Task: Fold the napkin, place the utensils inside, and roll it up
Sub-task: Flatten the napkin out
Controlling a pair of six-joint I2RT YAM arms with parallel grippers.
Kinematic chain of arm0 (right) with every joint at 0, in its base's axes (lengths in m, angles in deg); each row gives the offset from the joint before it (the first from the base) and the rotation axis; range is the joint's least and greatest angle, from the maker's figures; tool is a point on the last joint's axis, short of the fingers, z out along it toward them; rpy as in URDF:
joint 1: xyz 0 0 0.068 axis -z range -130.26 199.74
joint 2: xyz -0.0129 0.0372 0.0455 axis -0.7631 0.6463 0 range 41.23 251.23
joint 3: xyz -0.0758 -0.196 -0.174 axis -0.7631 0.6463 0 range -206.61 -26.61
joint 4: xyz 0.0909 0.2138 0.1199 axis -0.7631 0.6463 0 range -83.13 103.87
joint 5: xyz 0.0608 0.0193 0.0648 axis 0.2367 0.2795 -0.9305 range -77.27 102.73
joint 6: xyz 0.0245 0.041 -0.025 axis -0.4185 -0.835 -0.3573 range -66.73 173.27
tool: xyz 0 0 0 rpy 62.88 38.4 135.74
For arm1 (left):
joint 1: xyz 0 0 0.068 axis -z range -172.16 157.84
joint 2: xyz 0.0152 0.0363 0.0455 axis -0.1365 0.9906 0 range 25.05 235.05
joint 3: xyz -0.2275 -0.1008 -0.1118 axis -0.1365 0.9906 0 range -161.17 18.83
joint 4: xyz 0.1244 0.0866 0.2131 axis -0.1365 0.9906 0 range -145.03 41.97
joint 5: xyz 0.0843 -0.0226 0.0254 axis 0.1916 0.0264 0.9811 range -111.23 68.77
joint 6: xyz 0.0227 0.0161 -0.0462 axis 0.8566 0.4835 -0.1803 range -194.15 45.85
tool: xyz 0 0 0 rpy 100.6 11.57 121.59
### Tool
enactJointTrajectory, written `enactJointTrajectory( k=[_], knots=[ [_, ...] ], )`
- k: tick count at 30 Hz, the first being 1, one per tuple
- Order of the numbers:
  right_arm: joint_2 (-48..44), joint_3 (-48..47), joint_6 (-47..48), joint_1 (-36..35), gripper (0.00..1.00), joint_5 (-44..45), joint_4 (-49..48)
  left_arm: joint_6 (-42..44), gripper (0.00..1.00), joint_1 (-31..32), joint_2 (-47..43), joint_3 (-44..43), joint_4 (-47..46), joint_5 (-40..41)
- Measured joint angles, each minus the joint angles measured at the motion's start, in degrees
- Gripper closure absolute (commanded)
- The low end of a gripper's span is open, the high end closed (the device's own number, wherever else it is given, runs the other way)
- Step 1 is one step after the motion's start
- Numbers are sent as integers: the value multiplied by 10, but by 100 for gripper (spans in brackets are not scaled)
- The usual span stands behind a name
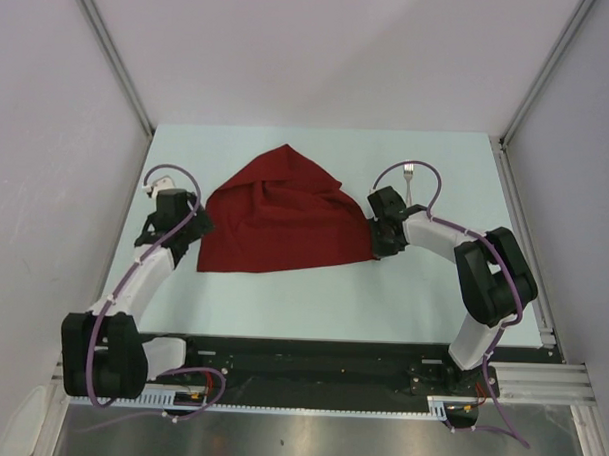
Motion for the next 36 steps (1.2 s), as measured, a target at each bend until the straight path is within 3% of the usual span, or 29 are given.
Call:
enactJointTrajectory(
  k=[9,18,29,36],
  knots=[
    [0,0,2,0,100,-3,0,-49,28,0,-70,132,-22,-16],
    [0,0,13,1,100,-20,-3,-75,36,-5,41,117,-11,-13],
    [-2,5,17,1,100,-46,-16,-90,43,-19,44,114,3,14],
    [-2,5,17,1,100,-54,-19,-89,53,-19,47,114,4,16]
  ],
)
